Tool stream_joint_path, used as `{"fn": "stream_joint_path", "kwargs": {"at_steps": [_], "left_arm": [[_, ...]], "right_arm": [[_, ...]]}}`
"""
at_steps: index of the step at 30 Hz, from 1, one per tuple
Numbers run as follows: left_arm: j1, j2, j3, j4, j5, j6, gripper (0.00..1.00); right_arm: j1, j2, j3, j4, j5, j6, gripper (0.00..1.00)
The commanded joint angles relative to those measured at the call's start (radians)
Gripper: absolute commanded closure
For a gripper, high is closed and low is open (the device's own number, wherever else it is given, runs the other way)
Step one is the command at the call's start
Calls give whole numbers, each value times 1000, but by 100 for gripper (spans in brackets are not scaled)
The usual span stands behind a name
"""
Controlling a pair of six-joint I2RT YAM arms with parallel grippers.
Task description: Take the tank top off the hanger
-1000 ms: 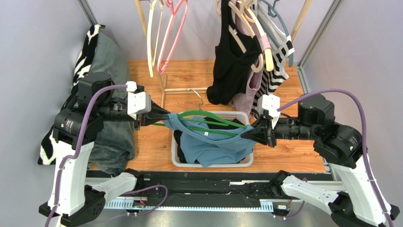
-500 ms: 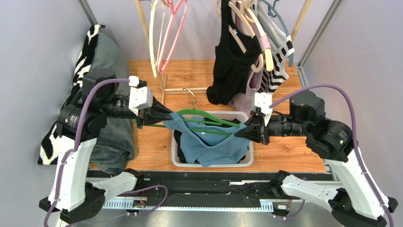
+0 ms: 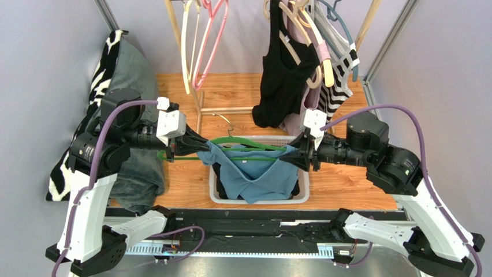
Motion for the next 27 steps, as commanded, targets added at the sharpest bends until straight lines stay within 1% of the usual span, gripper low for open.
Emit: {"fn": "stream_joint_path", "kwargs": {"at_steps": [1,3,6,9,14,18,21,24,27], "left_arm": [[-17,-5,-8,49,-2,-18,100],[-17,-11,-8,50,-14,-20,100],[-15,-17,3,51,-26,-26,100],[-15,-17,12,51,-39,-30,100],[-15,-26,15,56,-83,-29,100],[-13,-29,3,80,-158,-52,100],[-9,-26,3,91,-183,-53,100],[-3,-22,9,97,-185,-61,100],[3,-20,15,102,-172,-70,100]], "right_arm": [[10,-57,-28,202,168,0,51],[10,-100,-46,199,225,-2,43],[10,-150,-85,202,278,6,39],[10,-193,-117,202,297,26,40],[10,-265,-189,184,389,118,47],[10,-348,-261,200,368,196,47],[10,-404,-318,211,357,254,47],[12,-443,-379,240,354,285,46],[10,-445,-425,294,338,308,46]]}}
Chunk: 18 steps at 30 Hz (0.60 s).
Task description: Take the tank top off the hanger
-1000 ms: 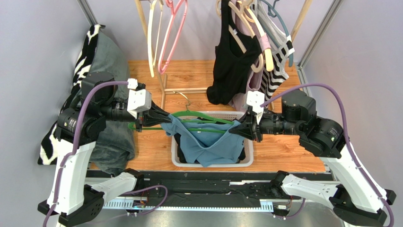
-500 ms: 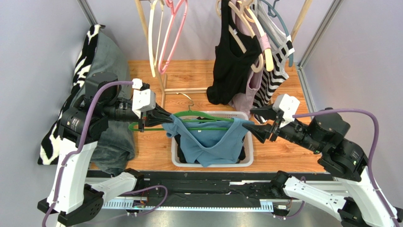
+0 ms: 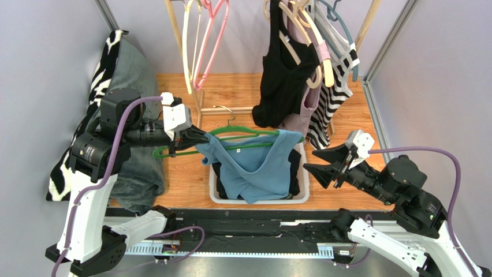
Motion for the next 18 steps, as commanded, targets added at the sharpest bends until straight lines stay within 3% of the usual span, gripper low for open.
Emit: {"fn": "stream_joint_path", "kwargs": {"at_steps": [1,13,18], "left_arm": [[15,-1,24,73,17,-31,100],[30,-9,23,73,57,-45,100],[32,-10,24,73,70,-49,100]], "right_arm": [[4,4,-61,129,-14,79,46],[4,217,-27,376,5,141,47],[2,254,-7,409,8,137,59]]}}
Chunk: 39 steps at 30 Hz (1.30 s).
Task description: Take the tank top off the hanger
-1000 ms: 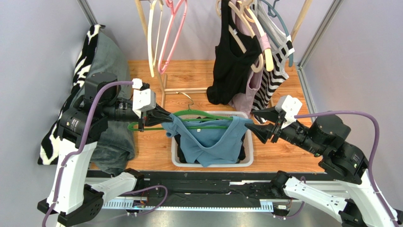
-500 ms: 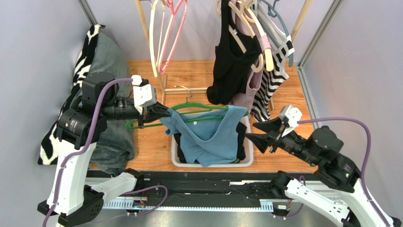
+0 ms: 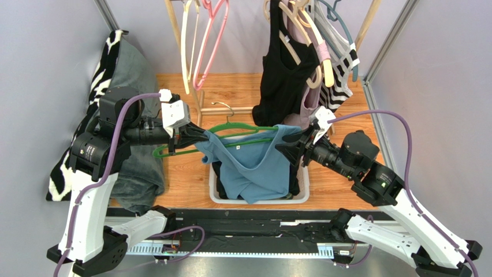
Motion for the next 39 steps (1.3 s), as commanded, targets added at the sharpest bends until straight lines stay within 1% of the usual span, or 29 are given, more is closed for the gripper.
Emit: {"fn": "stream_joint_path", "kwargs": {"at_steps": [1,2,3,4,6,7,12,15,17,19,24,25,28,30,33,34,36,37,39], "left_arm": [[5,-14,24,59,56,-21,100],[5,-13,26,59,58,-21,100],[5,-10,26,59,58,-21,100],[5,-11,26,59,58,-21,100],[5,-10,24,59,56,-19,100],[5,-8,24,57,56,-19,100],[5,-8,23,60,53,-16,100],[5,-14,18,60,46,-15,100],[5,-17,12,59,41,-13,100],[5,-22,9,59,42,-13,100],[5,-26,12,54,45,-13,100],[5,-26,15,54,46,-13,100],[5,-25,23,52,49,-13,100],[7,-23,24,52,49,-15,100],[7,-26,26,52,52,-16,100],[7,-28,29,51,50,-16,100],[7,-26,35,51,52,-16,100],[7,-25,44,51,53,-16,100],[7,-14,53,52,59,-13,100]], "right_arm": [[4,22,62,107,7,19,63],[4,25,69,113,2,22,71],[4,28,75,113,-4,26,76],[5,38,81,110,-18,28,88],[4,42,104,84,-17,36,99],[4,42,110,74,-13,37,100],[4,5,124,43,17,46,100],[4,-26,135,26,62,36,100],[4,-41,150,3,123,23,100],[4,-64,162,-22,228,8,100],[4,-118,142,-71,411,-18,100],[1,-135,136,-74,468,-18,100],[2,-149,122,-98,566,-24,100],[4,-150,110,-134,605,-26,100],[2,-156,78,-180,599,-9,100],[2,-158,69,-202,574,-7,100],[2,-168,30,-223,496,-10,100],[2,-170,20,-245,400,-21,100],[2,-161,18,-275,332,-30,100]]}}
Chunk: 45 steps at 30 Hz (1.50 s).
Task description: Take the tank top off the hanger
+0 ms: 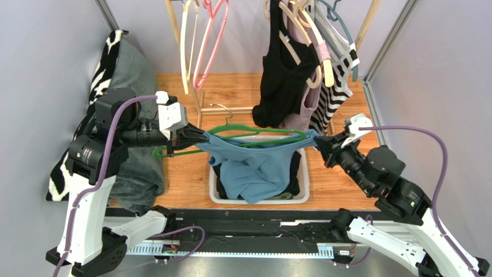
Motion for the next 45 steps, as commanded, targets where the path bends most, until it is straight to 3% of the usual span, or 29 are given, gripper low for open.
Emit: {"fn": "stream_joint_path", "kwargs": {"at_steps": [1,2,6,12,19,27,31,45], "left_arm": [[7,6,60,46,46,-13,100],[7,23,66,55,49,-15,100],[2,70,98,80,54,-25,100],[-38,106,102,81,49,-4,100],[-136,121,42,25,83,41,100],[-170,127,39,-29,80,97,100],[-174,127,43,-57,82,117,100],[-181,127,51,-66,77,133,100]], "right_arm": [[2,2,-7,-92,-209,-51,99],[2,4,1,-100,-248,-65,95],[2,12,84,-134,-340,-144,54],[2,-25,220,-113,-404,-279,38],[2,130,371,-106,-510,-384,39],[2,288,449,-175,-694,-430,41],[2,308,448,-252,-757,-433,45],[2,280,343,-287,-792,-396,50]]}}
